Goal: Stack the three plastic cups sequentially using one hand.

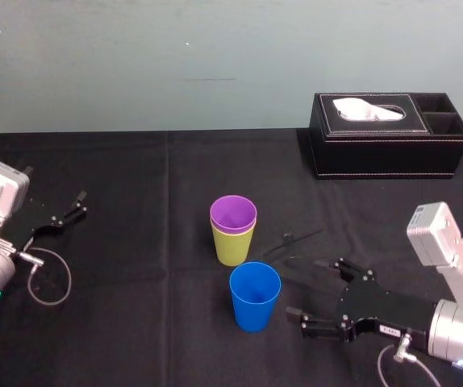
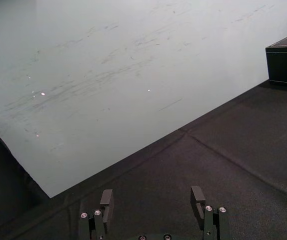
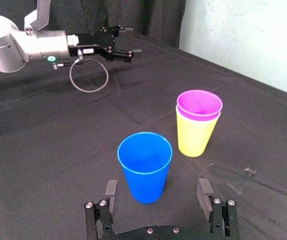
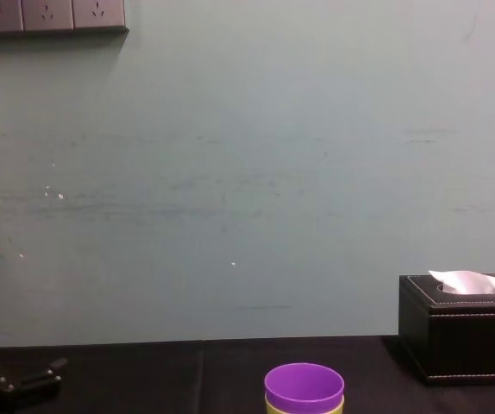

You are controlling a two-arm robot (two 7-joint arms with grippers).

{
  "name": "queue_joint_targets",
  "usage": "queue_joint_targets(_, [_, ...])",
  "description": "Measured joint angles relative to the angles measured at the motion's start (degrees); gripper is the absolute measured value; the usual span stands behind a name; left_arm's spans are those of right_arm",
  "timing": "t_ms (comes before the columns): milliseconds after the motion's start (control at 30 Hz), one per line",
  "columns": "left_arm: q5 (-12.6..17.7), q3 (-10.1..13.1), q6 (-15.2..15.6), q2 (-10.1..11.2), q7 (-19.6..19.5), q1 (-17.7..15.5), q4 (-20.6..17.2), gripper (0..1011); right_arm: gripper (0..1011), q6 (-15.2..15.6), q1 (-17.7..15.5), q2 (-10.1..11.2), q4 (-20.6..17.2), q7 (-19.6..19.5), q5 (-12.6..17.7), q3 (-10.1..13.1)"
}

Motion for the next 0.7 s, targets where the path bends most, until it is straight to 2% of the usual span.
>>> queue_joint_targets(700, [0.0,0.0,0.0,0.0,0.0,0.0,0.0,1010,1000,-0.9,0.3,-1.7,2.4,-1.8,-1.0,-3.0])
